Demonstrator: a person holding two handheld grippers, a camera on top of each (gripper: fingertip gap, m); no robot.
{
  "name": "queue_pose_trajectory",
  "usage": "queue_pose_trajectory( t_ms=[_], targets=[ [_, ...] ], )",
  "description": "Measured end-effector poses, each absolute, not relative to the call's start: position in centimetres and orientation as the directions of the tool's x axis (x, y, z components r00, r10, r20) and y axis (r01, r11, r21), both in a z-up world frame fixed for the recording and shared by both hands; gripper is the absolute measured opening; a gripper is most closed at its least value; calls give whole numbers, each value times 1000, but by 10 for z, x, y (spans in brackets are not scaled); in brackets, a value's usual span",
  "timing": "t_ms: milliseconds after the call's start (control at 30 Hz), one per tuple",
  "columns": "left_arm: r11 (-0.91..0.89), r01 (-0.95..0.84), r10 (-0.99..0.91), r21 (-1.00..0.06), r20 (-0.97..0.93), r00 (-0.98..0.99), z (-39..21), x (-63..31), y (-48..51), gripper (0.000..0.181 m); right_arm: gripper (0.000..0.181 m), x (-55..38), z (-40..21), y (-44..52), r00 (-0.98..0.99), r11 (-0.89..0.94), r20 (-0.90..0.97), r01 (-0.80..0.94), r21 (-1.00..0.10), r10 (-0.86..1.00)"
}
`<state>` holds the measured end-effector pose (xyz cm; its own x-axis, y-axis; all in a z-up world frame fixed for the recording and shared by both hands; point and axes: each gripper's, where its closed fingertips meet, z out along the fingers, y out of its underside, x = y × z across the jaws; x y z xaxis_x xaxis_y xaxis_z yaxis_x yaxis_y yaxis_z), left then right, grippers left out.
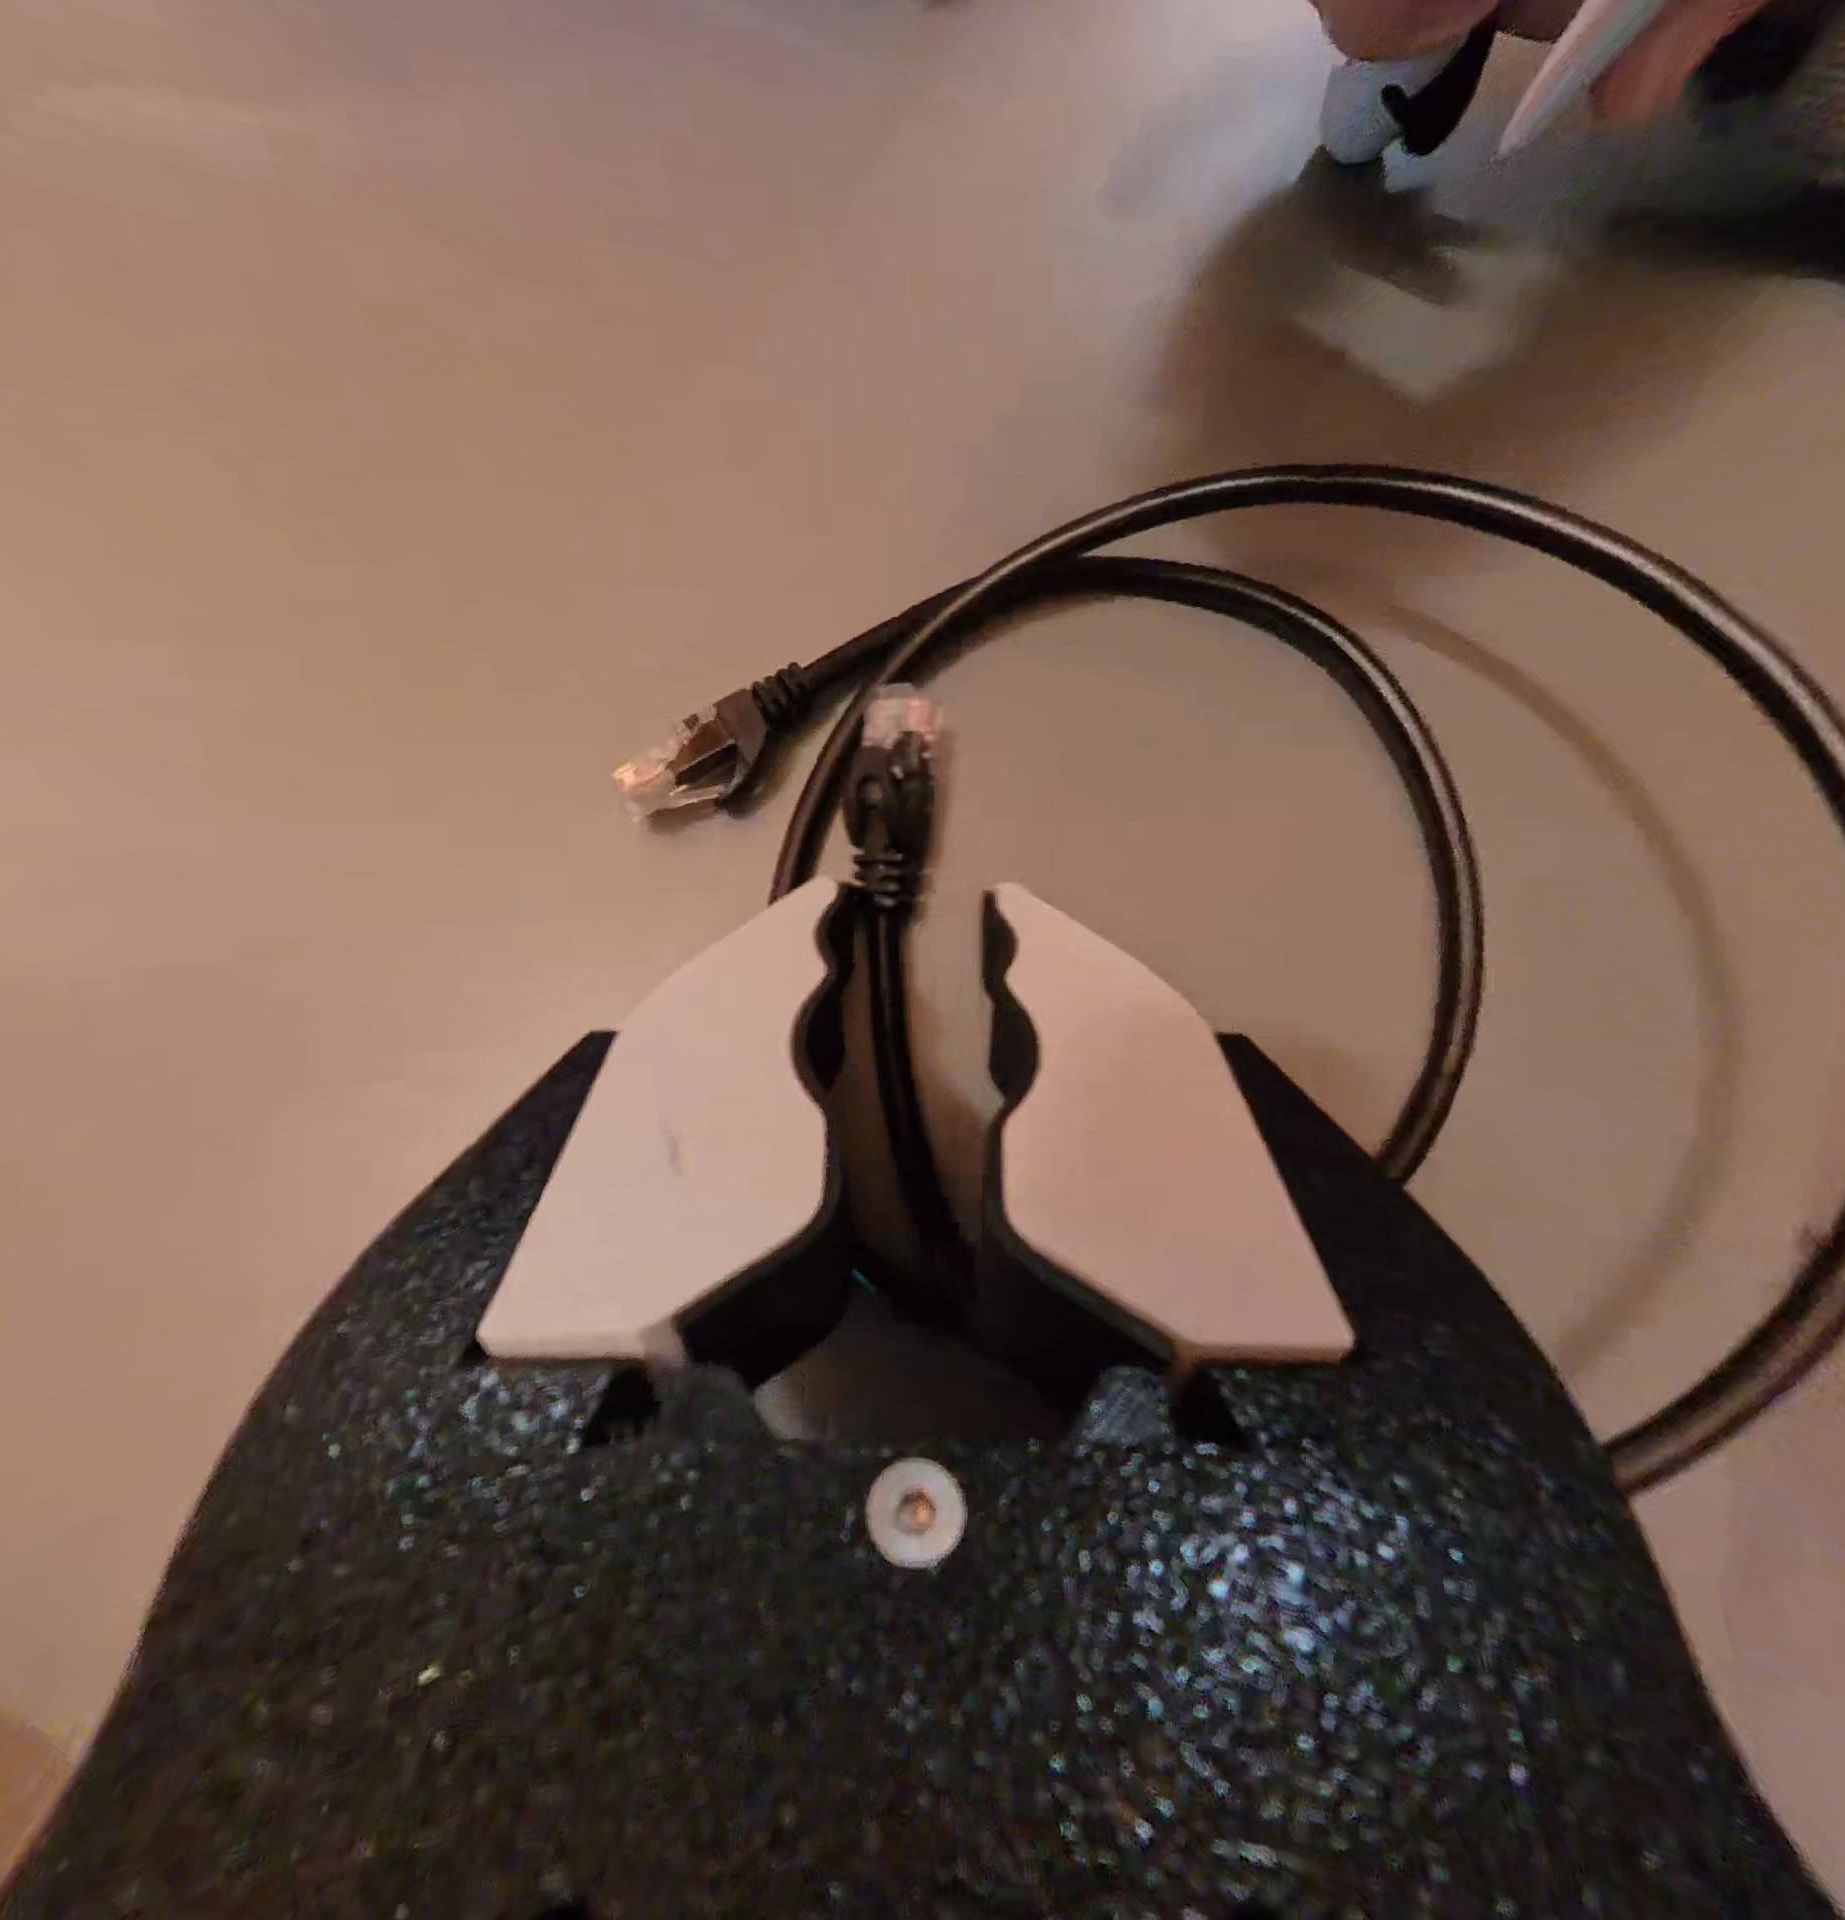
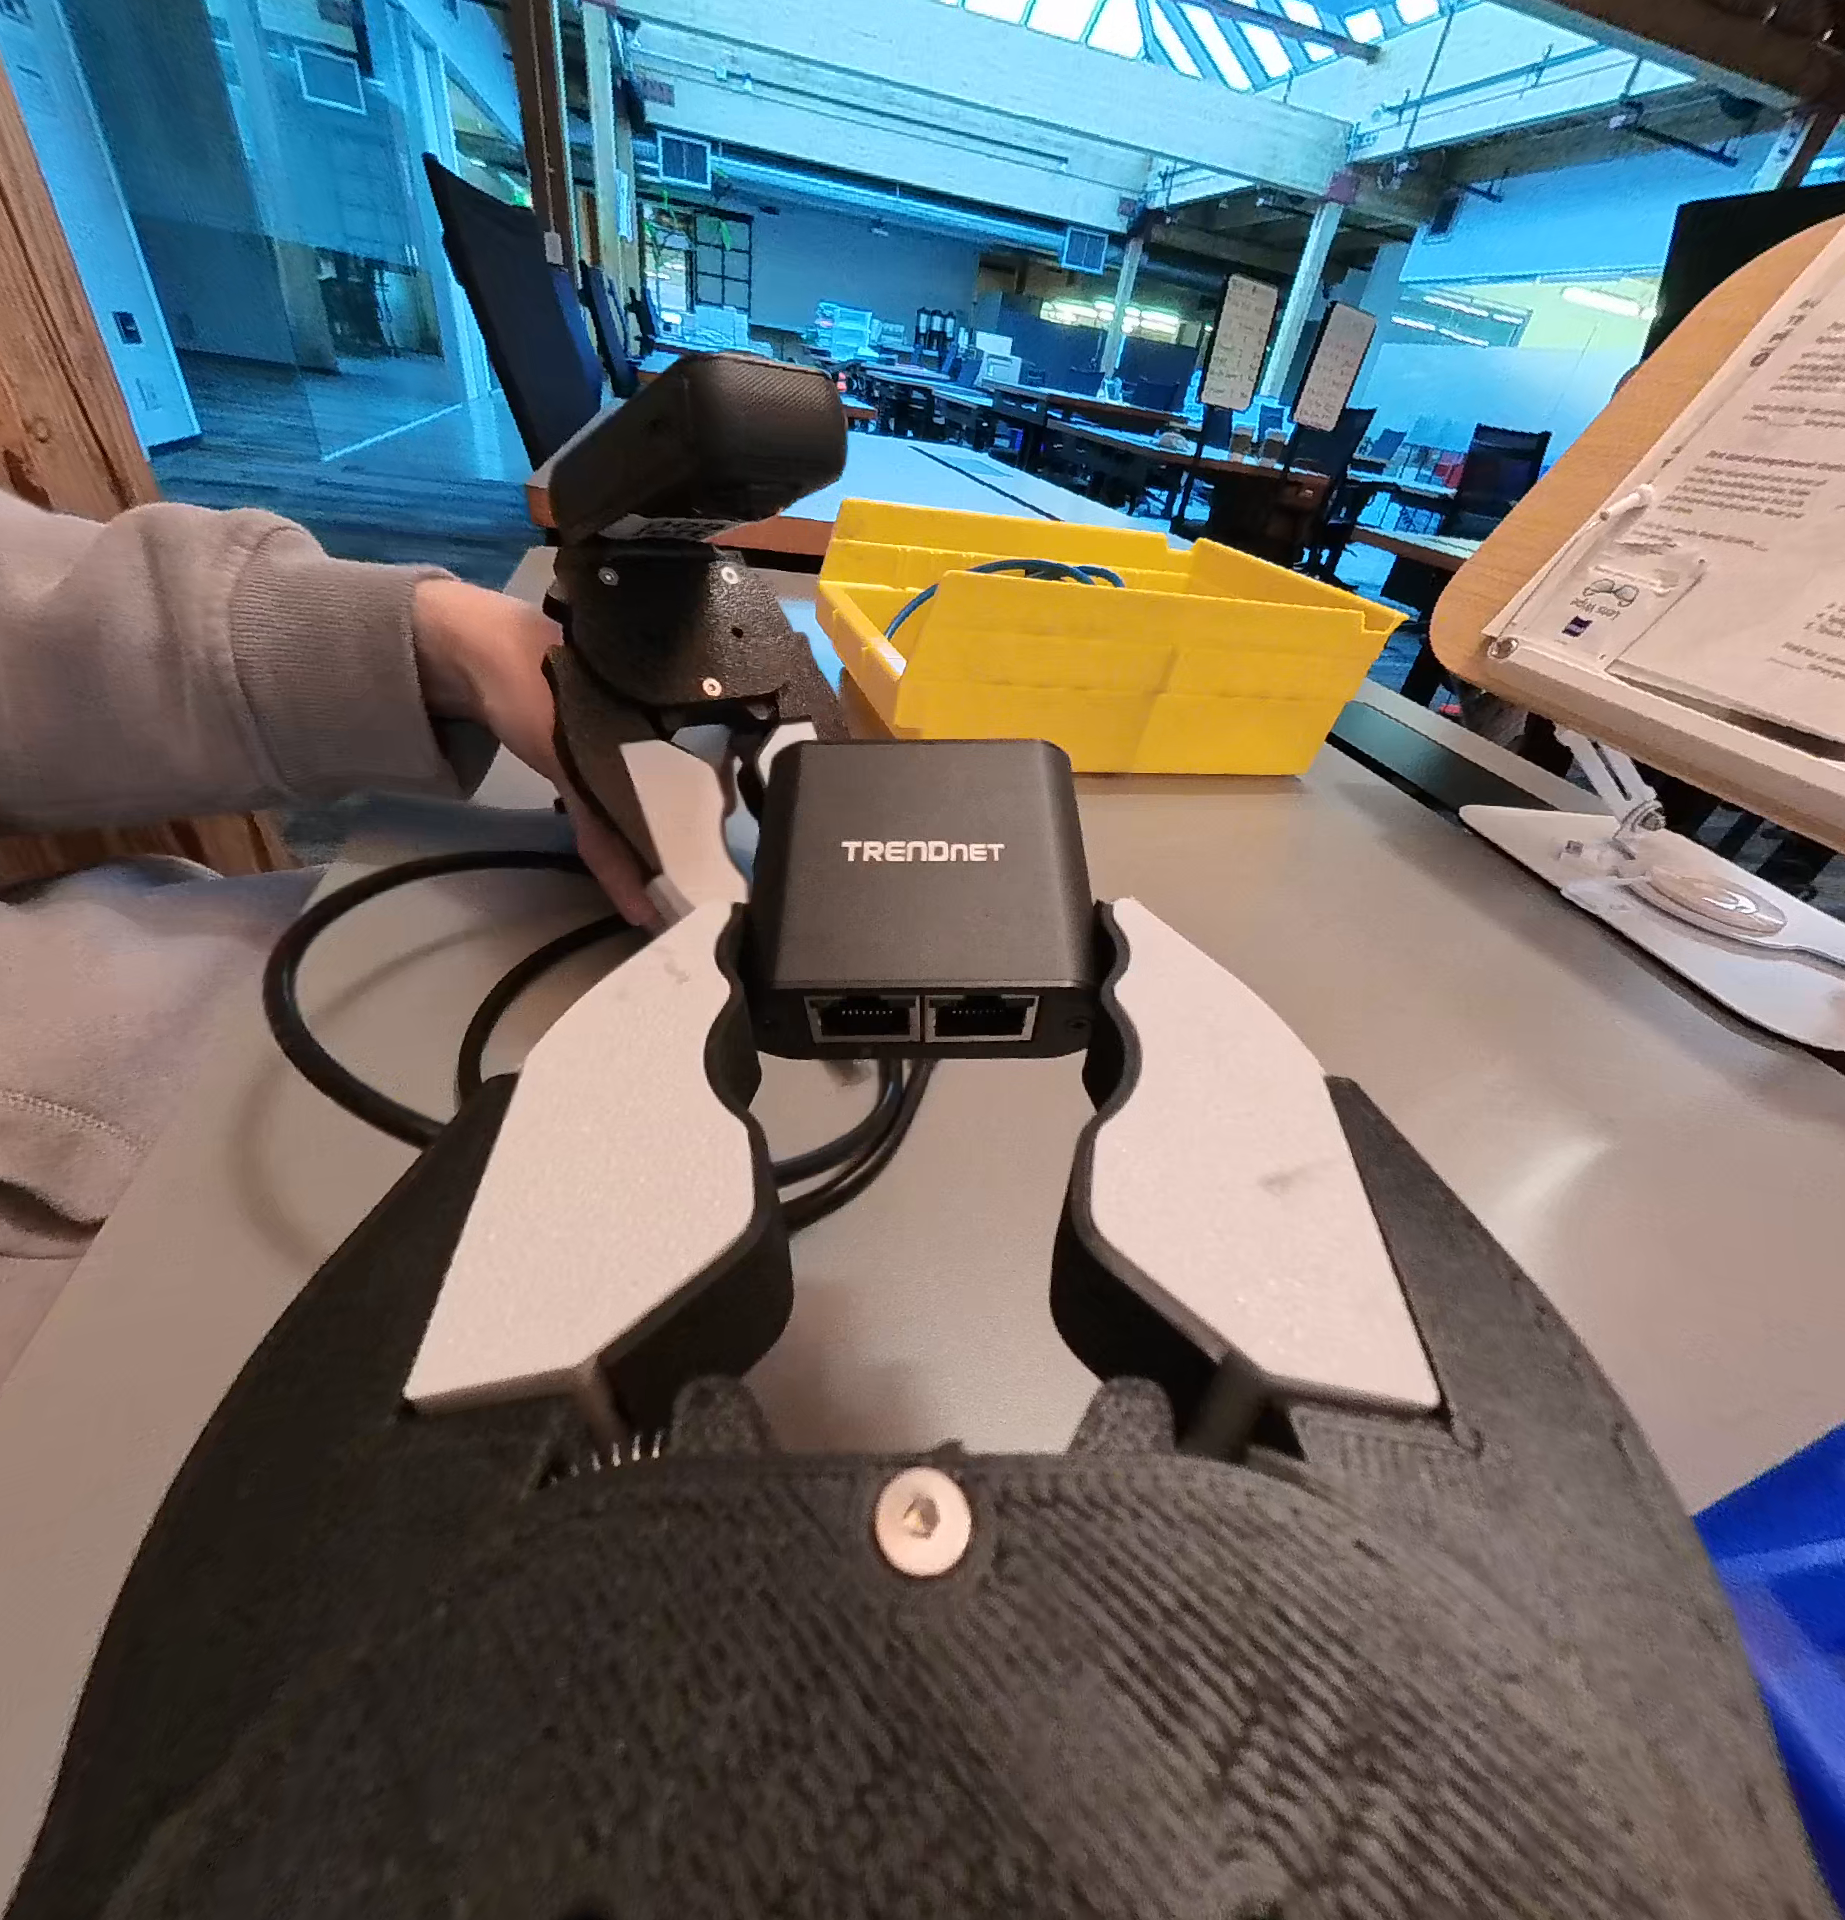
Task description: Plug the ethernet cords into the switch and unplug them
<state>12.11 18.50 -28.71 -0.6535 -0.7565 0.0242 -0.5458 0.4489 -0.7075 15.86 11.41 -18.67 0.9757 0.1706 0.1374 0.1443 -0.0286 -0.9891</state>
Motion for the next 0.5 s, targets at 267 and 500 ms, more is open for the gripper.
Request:
queue_pose_trajectory(
  t_ms=[267, 500],
  targets=[
    [442, -566, -787, -696, 1, -617, -289, 121, 189, 9, 62, 156, -192, 117, 971, -62, 160, 174, -983, 175],
    [557, -404, -735, -725, -204, -647, -250, 111, 197, 9, 62, 149, -196, 120, 968, -92, 148, 169, -981, 203]
  ],
)
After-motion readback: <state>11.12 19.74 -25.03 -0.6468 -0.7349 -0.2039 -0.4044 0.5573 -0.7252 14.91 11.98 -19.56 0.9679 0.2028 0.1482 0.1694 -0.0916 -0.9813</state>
